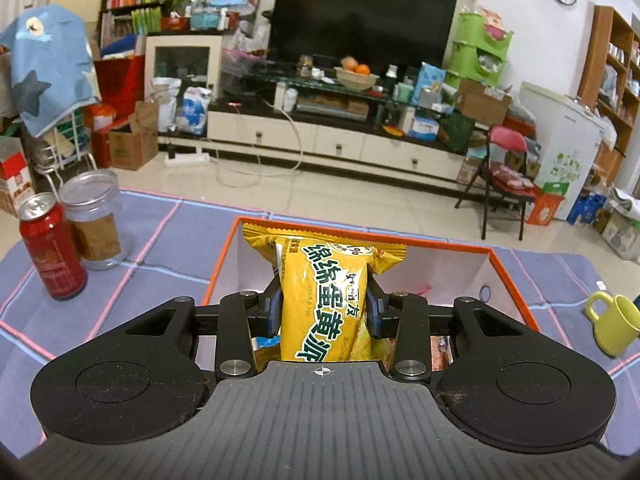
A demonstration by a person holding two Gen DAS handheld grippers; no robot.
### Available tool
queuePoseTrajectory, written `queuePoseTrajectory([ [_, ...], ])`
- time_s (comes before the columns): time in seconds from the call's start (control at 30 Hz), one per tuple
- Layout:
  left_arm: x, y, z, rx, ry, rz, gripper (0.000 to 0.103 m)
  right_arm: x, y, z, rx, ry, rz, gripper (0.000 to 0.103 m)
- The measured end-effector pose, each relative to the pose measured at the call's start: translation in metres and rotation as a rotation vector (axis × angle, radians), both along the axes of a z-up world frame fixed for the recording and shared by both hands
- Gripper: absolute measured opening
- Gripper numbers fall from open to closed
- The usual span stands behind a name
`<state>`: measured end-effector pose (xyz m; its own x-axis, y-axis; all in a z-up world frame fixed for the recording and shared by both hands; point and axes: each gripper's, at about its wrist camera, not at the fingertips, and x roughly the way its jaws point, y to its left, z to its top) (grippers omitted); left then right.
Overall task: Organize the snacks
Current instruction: 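Lower both bags into the orange box and open both grippers, then move both grippers back to the snack pile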
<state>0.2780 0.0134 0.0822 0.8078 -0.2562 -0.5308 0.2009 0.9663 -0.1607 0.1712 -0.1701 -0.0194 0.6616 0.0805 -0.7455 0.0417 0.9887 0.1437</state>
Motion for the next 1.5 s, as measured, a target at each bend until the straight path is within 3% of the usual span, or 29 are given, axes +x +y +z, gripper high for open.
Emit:
queuePoseTrajectory([
  [0.13,0.003,0.009,0.001,0.006,-0.005,0.029,0.01,-0.018,0.002,0.025,-0.076,-0.093,0.022,0.054],
  [0.3,0.005,0.014,0.002,0.029,-0.02,0.05,0.01,-0.019,-0.002,0.058,-0.064,-0.195,0.02,0.054],
  [0.4,0.009,0.014,-0.002,0.027,-0.005,0.053,0.01,0.007,-0.006,0.081,-0.044,-0.269,0.02,0.054],
  [0.53,0.021,0.012,-0.01,0.016,0.022,0.057,0.01,0.077,-0.003,0.086,-0.021,-0.269,0.009,0.055],
  [0.57,0.025,0.012,-0.012,0.014,0.026,0.056,0.021,0.09,0.0,0.084,-0.02,-0.262,0.004,0.058],
  [0.6,0.028,0.012,-0.014,0.009,0.027,0.052,0.052,0.101,0.002,0.082,-0.019,-0.257,0.0,0.06],
  [0.67,0.028,0.012,-0.015,-0.006,0.0,0.077,0.086,0.113,0.005,0.079,-0.041,-0.248,-0.008,0.063],
  [0.77,0.022,0.015,-0.005,-0.032,-0.056,0.066,0.086,0.101,0.003,0.086,-0.027,-0.283,-0.014,0.07],
  [0.9,0.005,0.029,0.018,-0.055,-0.103,0.063,0.086,0.041,-0.011,0.099,-0.03,-0.371,-0.034,0.076],
  [1.0,-0.018,0.049,0.033,-0.065,-0.127,0.064,0.087,-0.008,-0.024,0.088,-0.052,-0.395,-0.035,0.09],
  [1.1,-0.051,0.07,0.033,-0.047,-0.123,0.089,0.088,-0.043,-0.034,0.065,-0.121,-0.395,-0.007,0.092],
  [1.27,-0.124,0.088,-0.014,0.004,-0.012,0.245,0.088,-0.052,-0.048,0.028,-0.212,-0.323,0.038,0.092],
  [1.4,-0.169,0.073,-0.05,-0.008,0.109,0.239,0.088,-0.049,-0.06,0.006,-0.121,-0.248,0.109,0.092],
  [1.5,-0.19,0.049,-0.062,0.027,0.117,0.208,0.088,-0.052,-0.061,-0.015,-0.208,-0.225,0.178,0.092],
])
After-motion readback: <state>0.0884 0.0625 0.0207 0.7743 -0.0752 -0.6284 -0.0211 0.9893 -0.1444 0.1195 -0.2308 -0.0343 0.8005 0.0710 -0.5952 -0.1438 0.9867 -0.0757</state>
